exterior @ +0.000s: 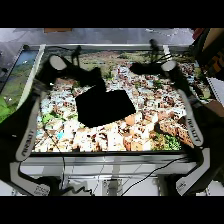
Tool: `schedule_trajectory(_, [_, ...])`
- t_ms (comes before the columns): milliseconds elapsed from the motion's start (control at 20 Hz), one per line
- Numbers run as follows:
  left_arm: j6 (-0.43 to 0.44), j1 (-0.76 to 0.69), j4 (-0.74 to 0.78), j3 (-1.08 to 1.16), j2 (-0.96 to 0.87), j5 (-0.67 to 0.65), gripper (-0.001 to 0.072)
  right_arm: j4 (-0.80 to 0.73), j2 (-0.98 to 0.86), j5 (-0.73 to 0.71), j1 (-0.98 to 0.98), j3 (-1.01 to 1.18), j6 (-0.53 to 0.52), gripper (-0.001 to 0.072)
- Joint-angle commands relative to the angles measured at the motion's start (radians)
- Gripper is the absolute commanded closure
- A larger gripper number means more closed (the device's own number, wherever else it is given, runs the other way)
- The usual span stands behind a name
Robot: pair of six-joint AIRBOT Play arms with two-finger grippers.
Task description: Fold the clothes and pants, and hang the long-sleeved shirts on hangers.
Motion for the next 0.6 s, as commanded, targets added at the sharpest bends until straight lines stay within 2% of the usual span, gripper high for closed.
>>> schedule_trajectory(0, [-0.026, -0.090, -0.273, 0.000, -0.115, 0.134, 0.0419, -0.072, 0.077, 0.059, -0.105, 0.000, -0.002, 0.0691])
schedule_trajectory(50, [-0.019, -0.118, -0.296, 0.000, -0.143, 0.134, 0.0107, -0.077, 0.087, 0.066, -0.123, 0.000, -0.002, 0.0691])
schedule_trajectory(100, [0.013, -0.140, -0.301, 0.000, -0.163, 0.134, -0.0004, -0.084, 0.090, 0.080, -0.140, 0.000, -0.002, 0.0691])
schedule_trajectory(150, [0.077, -0.158, -0.299, 0.000, -0.178, 0.133, -0.0001, -0.096, 0.090, 0.101, -0.154, 0.000, -0.002, 0.0691])
schedule_trajectory(300, [0.205, -0.169, -0.299, 0.000, -0.184, 0.134, 0.0000, -0.257, 0.089, 0.190, -0.185, -0.002, -0.002, 0.0692])
schedule_trajectory(450, [0.313, -0.122, -0.299, 0.000, -0.164, 0.132, 0.0005, -0.386, 0.077, 0.288, -0.219, -0.047, -0.004, 0.0693])
schedule_trajectory(500, [0.347, -0.103, -0.298, 0.000, -0.152, 0.125, 0.0037, -0.385, 0.064, 0.332, -0.235, -0.081, -0.020, 0.0693])
schedule_trajectory(550, [0.391, -0.080, -0.291, 0.000, -0.134, 0.113, 0.0169, -0.364, 0.051, 0.376, -0.248, -0.121, -0.039, 0.0693])
